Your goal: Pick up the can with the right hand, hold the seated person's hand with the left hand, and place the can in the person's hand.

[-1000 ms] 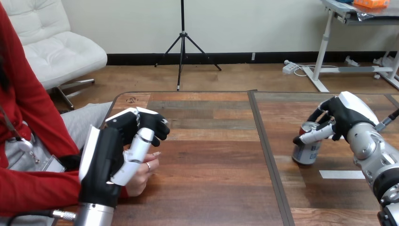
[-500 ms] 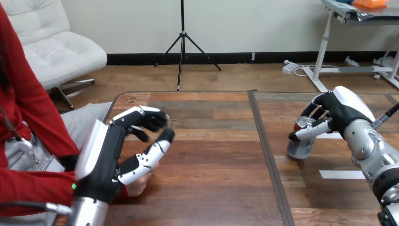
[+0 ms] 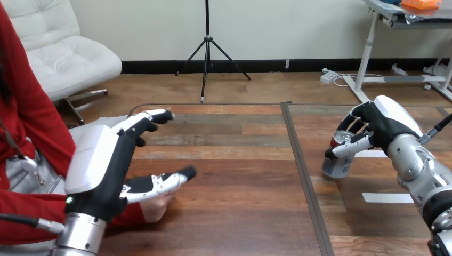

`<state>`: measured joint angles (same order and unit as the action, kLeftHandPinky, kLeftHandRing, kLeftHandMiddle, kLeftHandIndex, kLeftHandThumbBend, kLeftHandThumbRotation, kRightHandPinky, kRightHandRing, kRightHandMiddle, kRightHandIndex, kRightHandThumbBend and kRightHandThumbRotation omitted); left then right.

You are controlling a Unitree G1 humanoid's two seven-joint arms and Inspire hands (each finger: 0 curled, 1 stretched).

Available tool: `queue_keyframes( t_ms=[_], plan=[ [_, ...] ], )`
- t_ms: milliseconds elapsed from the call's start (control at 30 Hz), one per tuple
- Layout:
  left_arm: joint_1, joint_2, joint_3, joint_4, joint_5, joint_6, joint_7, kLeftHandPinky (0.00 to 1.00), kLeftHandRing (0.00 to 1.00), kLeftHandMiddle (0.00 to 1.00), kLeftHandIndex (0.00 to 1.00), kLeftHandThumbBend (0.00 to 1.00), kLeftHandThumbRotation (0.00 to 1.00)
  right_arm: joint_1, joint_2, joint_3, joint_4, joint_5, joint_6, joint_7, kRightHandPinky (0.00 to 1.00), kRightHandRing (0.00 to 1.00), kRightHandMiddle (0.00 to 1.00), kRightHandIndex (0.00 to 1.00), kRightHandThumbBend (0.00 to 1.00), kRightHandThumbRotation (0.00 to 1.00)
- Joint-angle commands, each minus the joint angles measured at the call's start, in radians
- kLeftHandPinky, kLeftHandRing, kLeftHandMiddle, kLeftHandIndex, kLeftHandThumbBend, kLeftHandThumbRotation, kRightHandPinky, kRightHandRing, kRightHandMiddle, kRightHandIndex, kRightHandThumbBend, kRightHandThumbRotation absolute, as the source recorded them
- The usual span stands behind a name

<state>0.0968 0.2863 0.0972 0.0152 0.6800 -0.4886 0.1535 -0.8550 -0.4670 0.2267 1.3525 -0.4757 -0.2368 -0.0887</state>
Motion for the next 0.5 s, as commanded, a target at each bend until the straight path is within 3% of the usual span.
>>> queue_keyframes(
  t_ms=[0, 467],
  plan=[
    [-0.056, 0.038, -0.021, -0.046, 0.036, 0.034, 0.01, 0.57, 0.72, 0.76, 0.75, 0.98, 0.3, -0.106, -0.021, -0.002, -0.058, 0.002, -0.034, -0.027, 0.38, 0.42, 0.47, 0.47, 0.79, 0.0],
    [-0.055, 0.101, -0.063, -0.06, 0.091, 0.097, -0.034, 0.67, 0.78, 0.81, 0.8, 1.0, 0.33, -0.118, -0.019, 0.002, -0.06, -0.002, -0.024, -0.017, 0.41, 0.43, 0.49, 0.48, 0.78, 0.0]
  ],
)
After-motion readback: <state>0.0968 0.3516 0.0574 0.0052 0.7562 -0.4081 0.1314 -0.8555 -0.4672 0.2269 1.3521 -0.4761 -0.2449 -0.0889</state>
